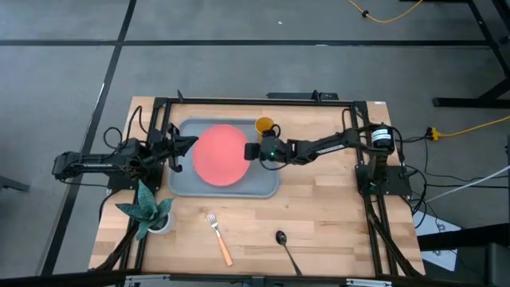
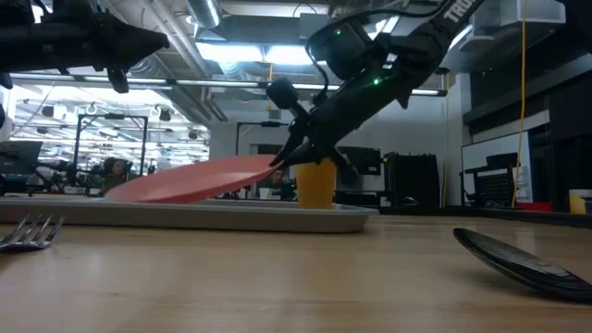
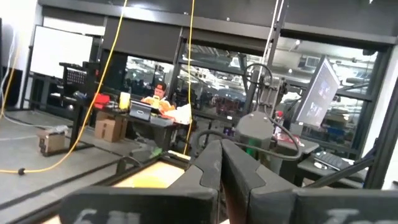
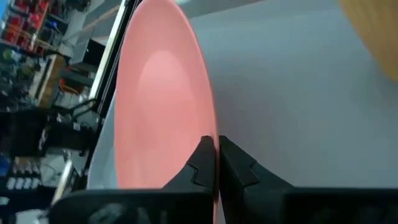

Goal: Pick and place plate/cup/fork/spoon on tray
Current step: Put the pink plate on the gray tray

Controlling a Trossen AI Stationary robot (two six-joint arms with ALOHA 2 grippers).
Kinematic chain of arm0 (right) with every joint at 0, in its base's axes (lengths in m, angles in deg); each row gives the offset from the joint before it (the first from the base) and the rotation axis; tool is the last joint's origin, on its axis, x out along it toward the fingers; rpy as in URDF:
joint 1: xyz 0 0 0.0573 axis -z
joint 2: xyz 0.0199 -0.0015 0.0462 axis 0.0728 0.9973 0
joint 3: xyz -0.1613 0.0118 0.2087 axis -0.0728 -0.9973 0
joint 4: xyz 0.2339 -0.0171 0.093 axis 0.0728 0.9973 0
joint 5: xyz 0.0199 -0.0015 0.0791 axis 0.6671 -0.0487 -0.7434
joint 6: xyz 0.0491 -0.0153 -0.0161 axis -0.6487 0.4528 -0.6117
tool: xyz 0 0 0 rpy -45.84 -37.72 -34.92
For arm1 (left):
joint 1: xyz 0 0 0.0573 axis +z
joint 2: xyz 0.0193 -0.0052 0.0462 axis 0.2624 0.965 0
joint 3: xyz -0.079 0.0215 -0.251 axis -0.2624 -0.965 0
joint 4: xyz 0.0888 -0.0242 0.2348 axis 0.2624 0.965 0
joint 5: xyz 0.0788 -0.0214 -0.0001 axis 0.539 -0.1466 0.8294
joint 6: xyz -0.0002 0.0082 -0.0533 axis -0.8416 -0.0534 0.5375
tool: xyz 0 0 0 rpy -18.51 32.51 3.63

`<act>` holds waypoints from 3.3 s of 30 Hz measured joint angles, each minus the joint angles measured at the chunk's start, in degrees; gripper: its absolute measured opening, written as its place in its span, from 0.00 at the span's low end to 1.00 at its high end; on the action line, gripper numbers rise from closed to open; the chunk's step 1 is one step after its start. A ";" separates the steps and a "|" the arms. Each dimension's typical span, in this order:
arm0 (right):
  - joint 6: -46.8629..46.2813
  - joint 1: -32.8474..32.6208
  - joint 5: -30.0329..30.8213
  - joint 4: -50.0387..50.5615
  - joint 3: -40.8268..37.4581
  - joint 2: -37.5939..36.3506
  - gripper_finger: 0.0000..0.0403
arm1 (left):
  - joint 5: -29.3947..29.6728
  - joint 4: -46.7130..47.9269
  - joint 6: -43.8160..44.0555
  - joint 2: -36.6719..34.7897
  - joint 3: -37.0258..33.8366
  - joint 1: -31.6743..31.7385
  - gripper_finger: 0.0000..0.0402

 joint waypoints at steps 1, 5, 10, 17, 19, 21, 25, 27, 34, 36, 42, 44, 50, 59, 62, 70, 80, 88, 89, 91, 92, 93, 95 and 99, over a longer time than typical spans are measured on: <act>-0.32 0.03 0.21 -0.56 0.00 0.38 0.00 | 0.00 0.09 0.00 0.00 0.00 -0.21 0.00; -2.07 0.07 1.74 -1.23 0.00 1.85 0.01 | 0.00 0.29 0.02 0.00 0.00 -1.16 0.00; -3.49 -0.55 1.82 -1.80 0.00 3.12 0.02 | 0.00 0.29 -0.04 0.00 0.00 -1.73 0.00; -3.15 -1.75 1.68 -2.01 0.00 3.18 0.03 | 0.02 0.43 -0.13 0.00 0.00 -1.71 0.00; -2.88 -1.92 1.68 -1.91 0.00 3.18 0.03 | 0.02 0.44 -0.13 0.00 0.00 -1.71 0.00; -2.01 -1.94 1.68 -1.91 0.00 3.18 0.03 | 0.02 0.44 -0.13 0.00 0.00 -1.71 0.00; -1.98 -1.94 1.68 -1.88 0.00 3.18 0.03 | 0.02 0.44 -0.15 0.00 0.00 -1.71 0.00; -1.98 -1.94 1.68 -1.88 0.00 3.18 0.03 | 0.02 0.44 -0.15 0.00 0.00 -1.71 0.00; -1.81 -1.94 1.68 -1.80 0.00 3.18 0.03 | 0.02 0.46 -0.17 0.00 0.00 -1.71 0.00; -1.81 -1.94 1.68 -1.80 0.00 3.18 0.03 | 0.02 0.46 -0.17 0.00 0.00 -1.71 0.00; -1.82 -1.94 1.68 -2.02 0.00 3.18 0.03 | 0.02 0.46 -0.15 0.00 0.00 -1.71 0.00; -1.82 -1.94 1.68 -2.29 0.00 3.18 0.03 | 0.02 0.46 -0.17 0.00 0.00 -1.71 0.00; -1.82 -1.94 1.32 -2.25 0.00 3.18 0.03 | 0.02 0.45 -0.16 0.00 0.00 -1.71 0.00; -1.81 -1.94 1.15 -2.23 0.00 3.18 0.03 | 0.04 0.47 -0.17 0.00 0.00 -1.69 0.00; -1.86 -1.94 1.11 -2.23 0.00 3.18 0.03 | 0.04 0.47 -0.17 0.00 0.00 -1.69 0.00; -3.15 -1.98 0.33 -2.25 0.00 3.18 0.03 | 0.04 0.46 -0.17 0.00 0.00 -1.69 0.00; -9.28 -1.94 4.67 -2.36 0.00 3.18 0.03 | 0.03 0.47 -0.17 0.00 0.00 -1.69 0.00; -8.51 -2.12 4.66 -2.60 0.00 3.18 0.03 | 0.02 0.47 -0.17 0.00 0.00 -1.69 0.00; -7.98 -2.17 4.60 -2.60 0.00 3.18 0.03 | 0.02 0.47 -0.17 0.00 0.00 -1.69 0.00; -7.74 -2.35 4.39 -2.60 0.00 3.18 0.04 | 0.02 0.47 -0.17 0.00 0.00 -1.69 0.00; -8.03 -2.45 4.46 -2.51 0.00 3.18 0.04 | 0.04 0.47 -0.19 0.00 0.00 -1.69 0.00; -8.78 -2.55 4.63 -2.31 0.00 3.15 0.05 | 0.03 0.45 -0.17 0.00 0.00 -1.69 0.00; -9.13 -2.57 4.65 -1.85 0.00 3.15 0.05 | 0.04 0.47 -0.17 0.00 0.00 -1.69 0.00; -9.13 -2.56 4.65 -1.85 0.00 3.15 0.05 | 0.03 0.47 -0.17 0.00 0.00 -1.69 0.00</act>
